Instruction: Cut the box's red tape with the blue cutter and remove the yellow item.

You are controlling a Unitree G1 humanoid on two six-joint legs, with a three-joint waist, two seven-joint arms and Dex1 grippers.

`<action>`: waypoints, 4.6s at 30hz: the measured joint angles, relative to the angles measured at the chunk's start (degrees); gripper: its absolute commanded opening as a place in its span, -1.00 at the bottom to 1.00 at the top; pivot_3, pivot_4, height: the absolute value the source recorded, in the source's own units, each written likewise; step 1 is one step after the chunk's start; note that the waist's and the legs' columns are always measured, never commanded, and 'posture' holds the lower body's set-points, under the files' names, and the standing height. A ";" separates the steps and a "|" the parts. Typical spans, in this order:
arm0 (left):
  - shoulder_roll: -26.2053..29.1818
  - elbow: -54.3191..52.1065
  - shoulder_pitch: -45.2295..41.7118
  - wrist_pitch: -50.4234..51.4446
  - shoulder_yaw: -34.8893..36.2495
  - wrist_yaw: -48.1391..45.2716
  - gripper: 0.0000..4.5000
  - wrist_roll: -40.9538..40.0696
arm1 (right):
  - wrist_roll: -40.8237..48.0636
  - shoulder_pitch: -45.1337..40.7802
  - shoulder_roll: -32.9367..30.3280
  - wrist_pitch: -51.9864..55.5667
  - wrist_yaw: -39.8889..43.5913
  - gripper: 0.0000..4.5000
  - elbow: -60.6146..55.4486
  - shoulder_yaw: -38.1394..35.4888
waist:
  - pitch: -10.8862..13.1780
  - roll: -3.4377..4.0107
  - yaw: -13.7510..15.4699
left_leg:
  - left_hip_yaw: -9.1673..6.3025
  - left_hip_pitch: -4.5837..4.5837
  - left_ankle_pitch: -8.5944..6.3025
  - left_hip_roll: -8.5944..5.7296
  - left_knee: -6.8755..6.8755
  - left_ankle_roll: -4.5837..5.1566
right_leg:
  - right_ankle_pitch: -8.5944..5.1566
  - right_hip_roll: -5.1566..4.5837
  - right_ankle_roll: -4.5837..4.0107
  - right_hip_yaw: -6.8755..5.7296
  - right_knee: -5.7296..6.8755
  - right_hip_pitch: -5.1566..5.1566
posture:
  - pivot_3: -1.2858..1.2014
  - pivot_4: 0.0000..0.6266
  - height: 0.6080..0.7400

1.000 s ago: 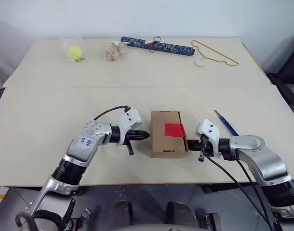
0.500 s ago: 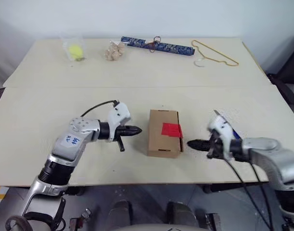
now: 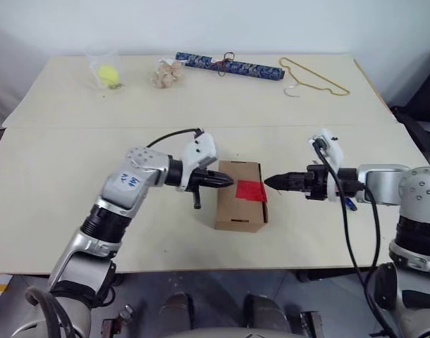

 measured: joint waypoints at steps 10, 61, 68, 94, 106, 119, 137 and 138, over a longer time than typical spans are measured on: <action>-2.24 -0.20 0.61 -0.56 -0.31 2.50 -1.00 1.64 | -0.09 1.54 2.61 0.00 -6.99 0.49 0.95 0.58 | -0.01 0.01 -0.10 | 0.01 0.02 0.00 0.00 0.02 0.00 | 0.01 0.00 0.01 0.02 0.01 0.01 | 0.03 -0.52 1.00; -9.08 3.26 0.75 -3.67 -3.81 4.76 -1.00 3.32 | 2.81 -9.64 -11.12 -0.07 -4.99 0.49 8.76 22.47 | -0.18 -0.04 0.87 | -0.04 0.11 -0.02 0.00 0.20 0.08 | 0.03 -0.01 0.01 -0.01 -0.15 0.28 | 0.03 -0.52 1.00; -9.22 3.62 0.71 -3.76 -3.51 4.89 -1.00 3.68 | 5.28 -11.94 -9.01 0.07 -10.13 0.49 13.80 23.65 | -0.22 -0.05 0.54 | -0.04 0.12 0.03 0.00 0.22 0.13 | 0.09 -0.01 -0.02 -0.01 -0.15 0.30 | 0.03 -0.52 1.00; -10.39 4.65 1.17 -2.95 -4.85 7.11 -1.00 5.22 | -2.71 -16.51 -11.02 -1.14 -7.55 0.49 11.64 37.72 | -1.38 -0.53 0.80 | -0.13 0.30 -0.15 0.00 0.21 0.56 | 0.19 -0.01 -0.10 -0.01 -0.41 0.49 | 0.03 -0.52 1.00; -9.63 4.44 1.66 -2.22 -5.08 7.47 -1.00 5.22 | -8.04 -15.77 -11.19 -2.55 -2.55 0.49 10.97 38.74 | -1.43 -0.48 1.06 | -0.12 0.92 -0.34 0.03 0.02 0.59 | 0.16 -0.01 -0.15 -0.09 -0.90 1.22 | 0.03 -0.52 1.00; -8.96 2.71 2.79 -1.33 -5.00 7.75 -1.00 5.22 | -11.58 -14.41 -12.64 -6.41 2.04 0.49 11.23 39.81 | -1.55 -0.47 1.08 | -0.12 0.93 -0.38 0.03 0.02 0.61 | 0.18 -0.01 -0.19 -0.10 -1.07 1.30 | 0.03 -0.52 1.00; -7.88 1.37 3.87 -0.38 -5.11 7.56 -1.00 5.22 | -16.49 -12.34 -13.88 -13.72 7.16 0.49 12.62 41.41 | -2.18 -0.36 0.91 | -0.08 0.99 -0.49 0.07 0.00 0.75 | 0.32 -0.01 -0.67 -0.17 -1.79 1.30 | 0.03 -0.52 1.00; -7.88 1.36 3.87 -0.37 -5.12 7.55 -1.00 5.22 | -16.61 -12.35 -14.00 -13.81 7.37 0.49 12.60 41.55 | -2.18 -0.36 0.92 | -0.08 0.99 -0.49 0.07 0.00 0.77 | 0.33 -0.01 -0.68 -0.18 -1.82 1.31 | 0.03 -0.52 1.00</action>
